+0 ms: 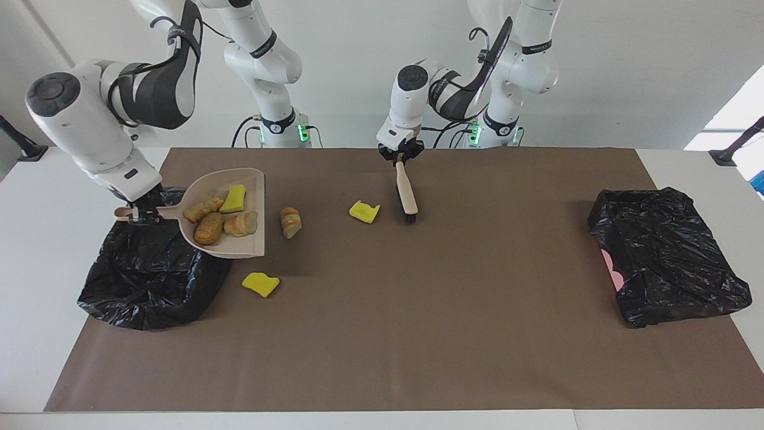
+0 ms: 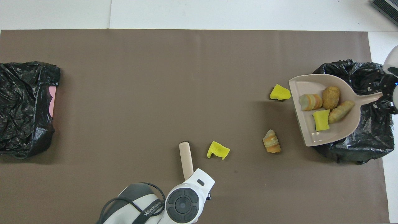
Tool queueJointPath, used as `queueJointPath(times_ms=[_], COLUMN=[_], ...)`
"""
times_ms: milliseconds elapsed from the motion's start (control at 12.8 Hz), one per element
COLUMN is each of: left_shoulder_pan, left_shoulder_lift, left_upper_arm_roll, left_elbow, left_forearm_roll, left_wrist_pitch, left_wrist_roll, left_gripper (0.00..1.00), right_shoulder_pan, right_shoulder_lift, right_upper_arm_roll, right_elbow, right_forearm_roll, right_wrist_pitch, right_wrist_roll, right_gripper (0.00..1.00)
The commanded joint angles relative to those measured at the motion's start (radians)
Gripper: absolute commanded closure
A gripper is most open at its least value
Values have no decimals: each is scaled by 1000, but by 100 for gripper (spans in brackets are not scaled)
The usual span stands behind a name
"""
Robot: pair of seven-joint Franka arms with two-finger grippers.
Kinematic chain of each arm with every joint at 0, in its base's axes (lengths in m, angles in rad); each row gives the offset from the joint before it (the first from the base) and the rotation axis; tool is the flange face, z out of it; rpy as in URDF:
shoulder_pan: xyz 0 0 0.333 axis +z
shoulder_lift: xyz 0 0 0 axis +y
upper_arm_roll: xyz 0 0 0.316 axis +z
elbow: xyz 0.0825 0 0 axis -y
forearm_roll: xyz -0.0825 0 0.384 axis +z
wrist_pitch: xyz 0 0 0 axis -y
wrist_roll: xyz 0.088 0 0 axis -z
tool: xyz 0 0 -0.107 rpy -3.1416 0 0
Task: Sweep and dump trash in bin
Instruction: 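Carry the loaded dustpan with the right gripper toward the nearer trash bag, then tilt the dustpan over the bag with the right gripper to dump trash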
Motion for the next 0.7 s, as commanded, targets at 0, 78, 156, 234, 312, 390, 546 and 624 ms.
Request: queueJointPath(times_ms=[0,78,156,234,312,390,546,624], left_shoulder_pan=[-21,-19,-16,-11,-10,-8,48,67], left_shoulder_lift=[19,20,19,17,17,13,-4,-4], left_upper_arm_roll=[17,17,17,18,18,21,27,27], left_elbow=[-6,4,8,8,8,8,34,60], left_forearm_roll=[10,10,10,10,10,10,12,16], left_wrist_pitch=[24,26,17,11,8,6,-12,-50], left_wrist_roll=[10,10,17,32,46,56,95,99], left_gripper=[94,74,63,58,43,19,0,0], right_shoulder_pan=[-75,-92,-110,-125,-138,-147,-152,-150], right_shoulder_lift=[13,13,13,12,12,12,12,10], right_upper_arm_roll=[11,11,11,11,9,9,9,9], right_elbow=[38,38,38,35,32,30,23,20], right_forearm_roll=[-19,-54,-104,-146,-169,-192,-252,-287], right_wrist_pitch=[-6,-1,27,66,90,116,150,160], right_wrist_roll=[-30,-33,-32,-30,-27,-22,-7,22], right_gripper=[100,100,100,100,100,100,100,100])
